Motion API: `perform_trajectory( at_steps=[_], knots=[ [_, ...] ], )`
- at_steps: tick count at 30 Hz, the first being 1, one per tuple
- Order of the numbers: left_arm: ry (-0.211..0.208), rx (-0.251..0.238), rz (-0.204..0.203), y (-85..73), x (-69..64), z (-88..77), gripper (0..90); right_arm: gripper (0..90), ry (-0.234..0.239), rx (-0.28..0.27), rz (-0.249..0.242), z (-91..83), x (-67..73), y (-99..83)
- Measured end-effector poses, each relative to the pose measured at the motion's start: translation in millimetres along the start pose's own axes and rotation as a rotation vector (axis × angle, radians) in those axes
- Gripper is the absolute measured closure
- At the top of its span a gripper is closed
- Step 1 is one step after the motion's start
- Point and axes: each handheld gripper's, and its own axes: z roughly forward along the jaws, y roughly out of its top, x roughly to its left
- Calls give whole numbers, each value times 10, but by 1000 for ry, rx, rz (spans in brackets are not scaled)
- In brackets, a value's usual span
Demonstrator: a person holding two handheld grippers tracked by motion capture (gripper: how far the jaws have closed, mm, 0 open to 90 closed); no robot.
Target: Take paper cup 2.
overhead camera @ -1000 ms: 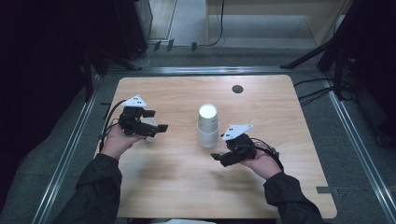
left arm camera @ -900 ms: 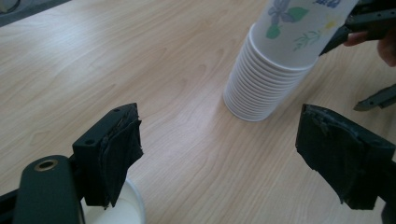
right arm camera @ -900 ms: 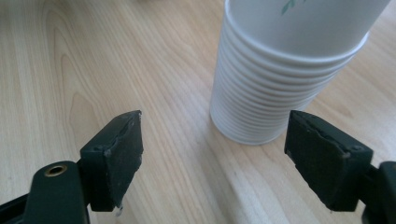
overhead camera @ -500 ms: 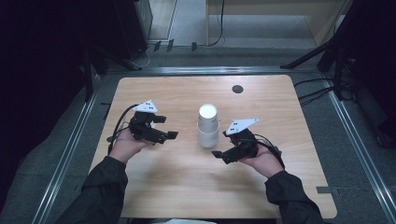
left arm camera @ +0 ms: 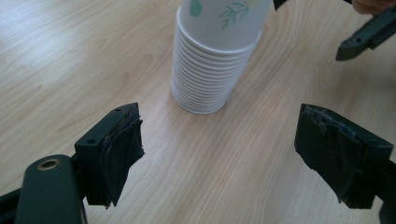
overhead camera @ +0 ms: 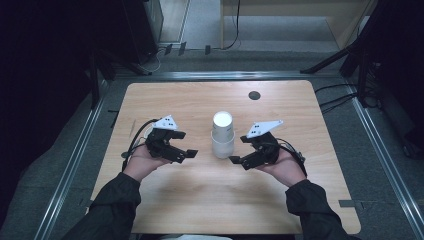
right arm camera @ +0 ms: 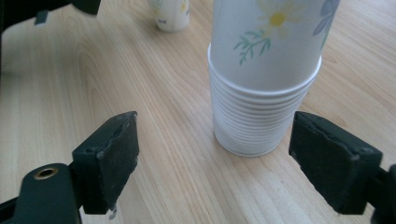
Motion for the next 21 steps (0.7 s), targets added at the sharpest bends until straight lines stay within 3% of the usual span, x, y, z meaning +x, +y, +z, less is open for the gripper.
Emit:
perform_trajectory(
  at_steps=[11, 17, 21],
  knots=[
    [-17, 31, 23, -107, -228, 48, 151, 225, 14, -6, -8, -66, -141, 182],
    [-20, 36, 41, -164, -301, 43, 151, 248, 34, 34, -35, -8, -183, 306],
    [-26, 35, 32, -194, -331, 39, 151, 256, 34, 58, -56, 8, -206, 409]
  ],
)
